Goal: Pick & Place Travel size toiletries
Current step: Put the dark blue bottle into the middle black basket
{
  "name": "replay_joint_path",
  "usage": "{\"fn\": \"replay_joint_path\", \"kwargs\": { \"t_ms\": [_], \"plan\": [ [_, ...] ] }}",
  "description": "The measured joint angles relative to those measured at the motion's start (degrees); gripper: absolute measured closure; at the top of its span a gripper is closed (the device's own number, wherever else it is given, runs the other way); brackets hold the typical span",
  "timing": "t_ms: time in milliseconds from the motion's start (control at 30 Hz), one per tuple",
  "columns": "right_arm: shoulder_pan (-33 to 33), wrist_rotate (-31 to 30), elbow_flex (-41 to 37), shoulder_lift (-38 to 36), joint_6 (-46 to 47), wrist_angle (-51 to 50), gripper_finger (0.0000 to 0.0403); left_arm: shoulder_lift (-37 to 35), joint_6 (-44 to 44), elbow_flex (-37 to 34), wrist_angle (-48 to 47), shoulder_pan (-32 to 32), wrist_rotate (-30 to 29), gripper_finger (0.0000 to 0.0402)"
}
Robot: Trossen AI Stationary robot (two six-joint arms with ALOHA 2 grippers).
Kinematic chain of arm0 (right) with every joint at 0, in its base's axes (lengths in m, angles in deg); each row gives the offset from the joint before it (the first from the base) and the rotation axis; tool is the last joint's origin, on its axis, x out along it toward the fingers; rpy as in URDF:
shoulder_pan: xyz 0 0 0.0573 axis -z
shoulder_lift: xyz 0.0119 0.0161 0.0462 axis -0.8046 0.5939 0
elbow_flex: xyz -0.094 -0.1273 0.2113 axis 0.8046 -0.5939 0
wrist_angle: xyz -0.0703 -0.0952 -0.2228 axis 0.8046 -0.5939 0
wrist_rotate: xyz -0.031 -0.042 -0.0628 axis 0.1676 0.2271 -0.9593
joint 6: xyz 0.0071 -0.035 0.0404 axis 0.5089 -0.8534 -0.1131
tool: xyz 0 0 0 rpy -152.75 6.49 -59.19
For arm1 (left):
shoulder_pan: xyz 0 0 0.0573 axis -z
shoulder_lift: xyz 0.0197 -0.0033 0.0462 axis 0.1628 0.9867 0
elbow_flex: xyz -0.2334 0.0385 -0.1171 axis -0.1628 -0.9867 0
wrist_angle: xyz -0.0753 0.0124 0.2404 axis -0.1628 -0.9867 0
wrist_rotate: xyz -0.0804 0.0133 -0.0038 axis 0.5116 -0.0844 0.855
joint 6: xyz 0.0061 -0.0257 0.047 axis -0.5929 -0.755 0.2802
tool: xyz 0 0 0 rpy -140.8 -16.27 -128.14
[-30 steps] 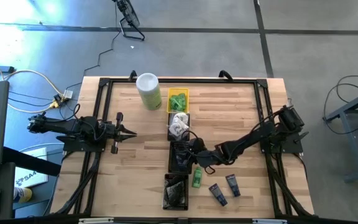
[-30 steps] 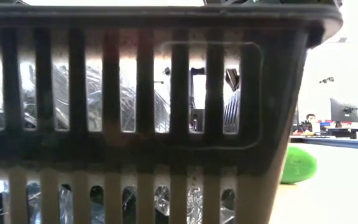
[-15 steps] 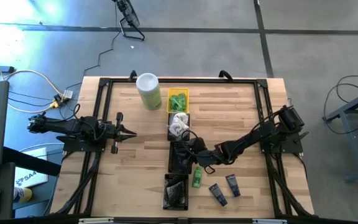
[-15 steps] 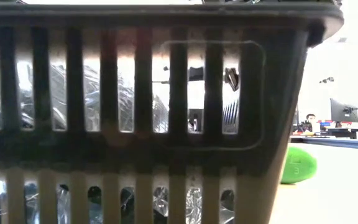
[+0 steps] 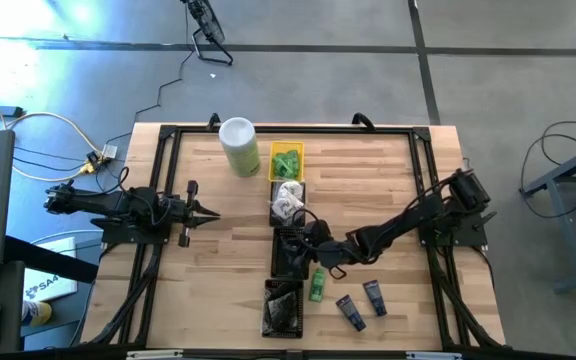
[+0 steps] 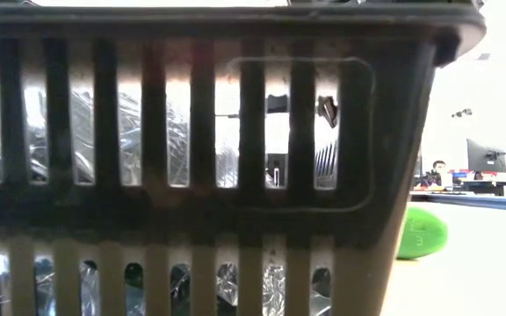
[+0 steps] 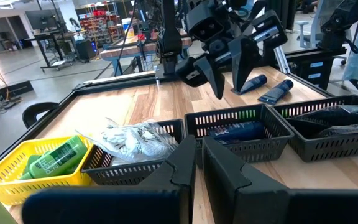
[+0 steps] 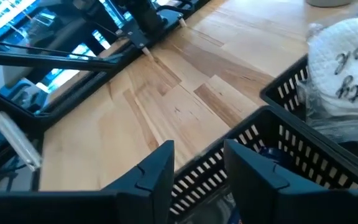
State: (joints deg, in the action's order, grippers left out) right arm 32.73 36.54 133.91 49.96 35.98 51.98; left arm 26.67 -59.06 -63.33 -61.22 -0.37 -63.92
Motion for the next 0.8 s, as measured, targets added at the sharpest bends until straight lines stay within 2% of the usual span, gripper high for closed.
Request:
{"fn": "replay_joint_path", "kwargs": {
  "t_ms": [267, 400, 600, 800],
  "plan": [
    [-0.13, 5.28, 0.00, -4.96, 0.02, -0.11, 0.0270, 0.02, 0.00, 0.00, 0.00, 0.00, 0.02, 0.0378],
    [-0.27, 12.30, 0.02, -8.93, 1.13, -2.19, 0.0270, 0.00, 0.00, 0.00, 0.00, 0.00, 0.00, 0.0378],
    [-1.50, 16.98, 0.10, -12.53, 10.47, -12.64, 0.0270, 0.00, 0.00, 0.01, 0.00, 0.00, 0.02, 0.0378],
    [-3.75, 21.41, 0.02, -12.28, 26.34, -25.19, 0.0270, 0.01, 0.00, 0.00, -0.01, 0.01, 0.01, 0.0378]
  ]
}}
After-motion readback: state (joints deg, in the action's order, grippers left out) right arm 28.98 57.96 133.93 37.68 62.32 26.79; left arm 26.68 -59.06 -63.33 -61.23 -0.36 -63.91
